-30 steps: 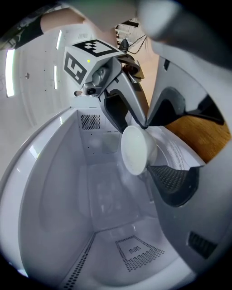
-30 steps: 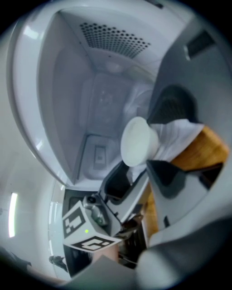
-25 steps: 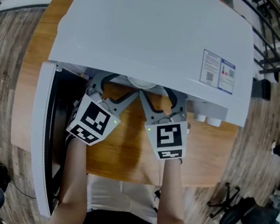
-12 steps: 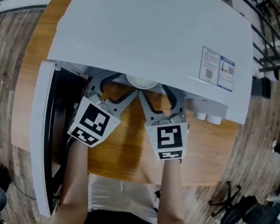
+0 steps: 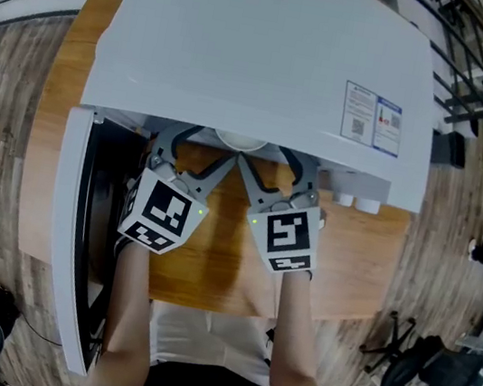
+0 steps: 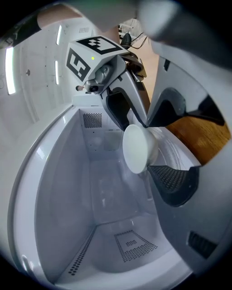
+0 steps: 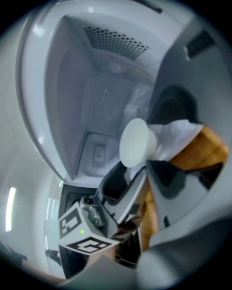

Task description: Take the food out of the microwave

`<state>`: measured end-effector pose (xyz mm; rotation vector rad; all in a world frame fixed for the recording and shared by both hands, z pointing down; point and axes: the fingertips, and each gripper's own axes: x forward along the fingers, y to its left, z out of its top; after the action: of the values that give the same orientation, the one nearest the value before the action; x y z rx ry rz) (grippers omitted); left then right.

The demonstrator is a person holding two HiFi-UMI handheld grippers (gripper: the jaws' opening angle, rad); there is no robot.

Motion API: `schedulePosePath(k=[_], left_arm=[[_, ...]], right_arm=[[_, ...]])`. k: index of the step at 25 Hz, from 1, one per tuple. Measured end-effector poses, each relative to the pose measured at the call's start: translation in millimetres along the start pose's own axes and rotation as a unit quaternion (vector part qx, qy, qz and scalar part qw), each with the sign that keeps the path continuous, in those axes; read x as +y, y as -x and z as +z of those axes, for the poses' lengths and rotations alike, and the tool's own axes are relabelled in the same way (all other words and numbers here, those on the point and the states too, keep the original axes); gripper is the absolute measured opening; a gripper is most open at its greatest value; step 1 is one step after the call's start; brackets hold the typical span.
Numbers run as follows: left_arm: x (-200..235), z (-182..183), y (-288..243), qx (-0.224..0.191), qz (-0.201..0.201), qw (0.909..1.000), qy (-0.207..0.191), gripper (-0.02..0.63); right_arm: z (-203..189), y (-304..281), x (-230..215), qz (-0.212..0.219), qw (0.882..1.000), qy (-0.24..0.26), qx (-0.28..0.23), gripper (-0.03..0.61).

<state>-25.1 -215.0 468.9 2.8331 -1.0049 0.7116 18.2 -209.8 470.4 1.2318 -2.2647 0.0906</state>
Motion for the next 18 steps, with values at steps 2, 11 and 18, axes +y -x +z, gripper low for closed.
schedulePosePath(k=[2, 11, 18], left_arm=[[1.3, -0.3, -1.4, 0.003, 0.0, 1.0, -0.003, 0.289], [4.7, 3.7, -3.3, -0.01, -0.011, 0.9998, 0.01, 0.29], [-0.3, 4.5, 0.5, -0.017, 0.001, 0.9998, 0.005, 0.279]], right_arm=[[-1.3, -2.1, -0.1, -0.003, 1.0, 0.0, 0.005, 0.259], [0.1, -4.7, -0.7, -0.017, 1.0, 0.008, 0.009, 0.259], [-2.7, -1.1, 0.2, -0.024, 0.999, 0.019, 0.009, 0.259]])
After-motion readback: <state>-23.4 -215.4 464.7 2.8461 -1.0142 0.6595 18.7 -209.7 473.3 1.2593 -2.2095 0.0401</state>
